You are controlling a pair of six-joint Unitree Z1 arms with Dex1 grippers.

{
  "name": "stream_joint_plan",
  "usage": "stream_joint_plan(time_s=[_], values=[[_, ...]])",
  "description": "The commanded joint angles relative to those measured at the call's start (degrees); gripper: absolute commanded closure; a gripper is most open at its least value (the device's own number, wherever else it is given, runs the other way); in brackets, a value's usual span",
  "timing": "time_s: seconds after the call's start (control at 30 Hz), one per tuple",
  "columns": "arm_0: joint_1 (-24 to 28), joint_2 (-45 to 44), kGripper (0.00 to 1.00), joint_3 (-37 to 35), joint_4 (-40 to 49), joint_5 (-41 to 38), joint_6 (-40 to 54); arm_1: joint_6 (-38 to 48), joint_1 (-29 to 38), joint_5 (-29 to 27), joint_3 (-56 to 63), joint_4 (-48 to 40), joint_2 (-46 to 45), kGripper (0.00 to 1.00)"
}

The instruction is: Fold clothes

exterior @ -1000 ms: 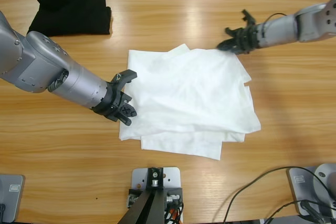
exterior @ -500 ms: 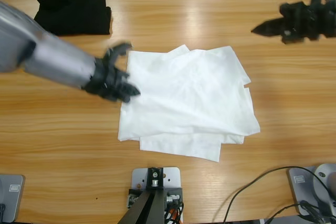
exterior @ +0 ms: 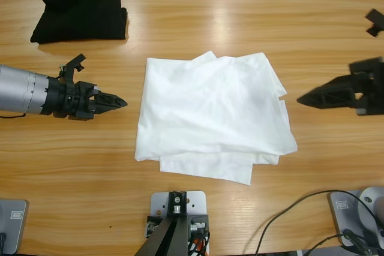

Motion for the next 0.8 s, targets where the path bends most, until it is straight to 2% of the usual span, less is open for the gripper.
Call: stream_joint_plan(time_s=[0.03, 0.2, 0.4, 0.8], values=[[6.85, 14.34, 0.224, 0.51, -6.68, -14.77, 6.99, 0.93, 0.67, -1.88, 1.52, 3.98, -4.92, 0.0], [6.92, 20.94, 0.22, 0.17, -10.05, -16.51, 10.78, 1.06, 0.67, -2.25, 1.89, 4.01, -4.72, 0.0], [6.6, 22.59, 0.225, -0.85, -11.64, -16.58, 11.66, 1.06, 0.67, -2.74, 2.32, 3.29, -4.04, 0.0], [1.66, 24.0, 0.207, -5.75, -10.4, -16.1, 8.87, 0.97, 0.67, -3.3, 2.56, 1.55, -2.67, 0.0]])
